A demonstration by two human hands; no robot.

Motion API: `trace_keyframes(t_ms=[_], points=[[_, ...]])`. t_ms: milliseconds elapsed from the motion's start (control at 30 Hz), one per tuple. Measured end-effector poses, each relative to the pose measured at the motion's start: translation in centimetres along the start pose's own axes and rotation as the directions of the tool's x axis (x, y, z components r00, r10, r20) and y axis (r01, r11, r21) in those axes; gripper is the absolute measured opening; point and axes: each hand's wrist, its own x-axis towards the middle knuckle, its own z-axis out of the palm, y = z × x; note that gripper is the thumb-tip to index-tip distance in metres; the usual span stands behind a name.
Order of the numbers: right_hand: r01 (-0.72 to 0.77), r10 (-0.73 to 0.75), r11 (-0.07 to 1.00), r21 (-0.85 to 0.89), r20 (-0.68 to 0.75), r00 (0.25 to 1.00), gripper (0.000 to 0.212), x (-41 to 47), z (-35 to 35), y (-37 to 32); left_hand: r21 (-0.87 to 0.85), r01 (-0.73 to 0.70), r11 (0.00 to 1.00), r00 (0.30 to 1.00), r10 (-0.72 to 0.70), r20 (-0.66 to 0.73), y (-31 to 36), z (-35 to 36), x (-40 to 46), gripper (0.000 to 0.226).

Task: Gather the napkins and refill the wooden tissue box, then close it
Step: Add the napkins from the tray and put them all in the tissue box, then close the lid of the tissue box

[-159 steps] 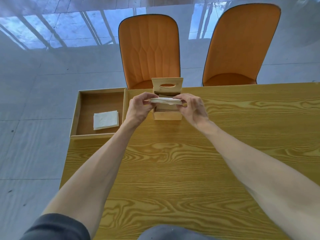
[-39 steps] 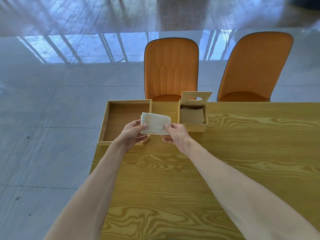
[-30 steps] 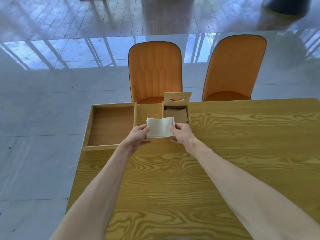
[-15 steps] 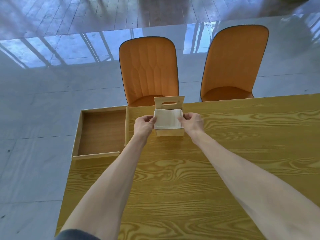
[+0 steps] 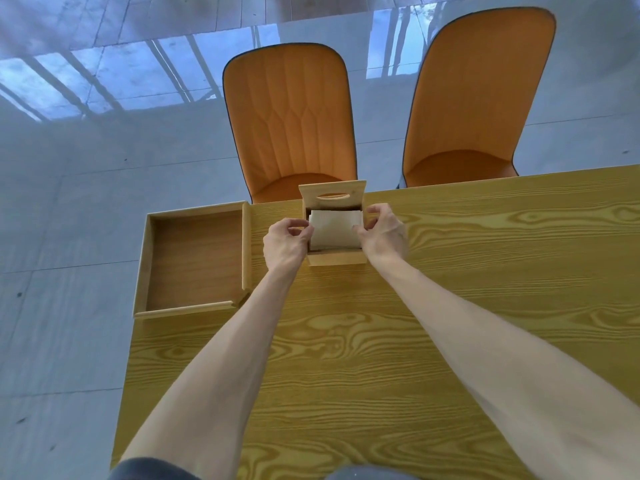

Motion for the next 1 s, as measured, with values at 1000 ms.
trace_keyframes(t_ms=[1000], points=[[-0.409,0.159,0.829,0.383,0.539,0.827,0.086,1.3,-5.1,-3.4,-0.155,0.381,0.912,0.846,-0.275,0.457,3.3,-3.4,0.4,0.089]])
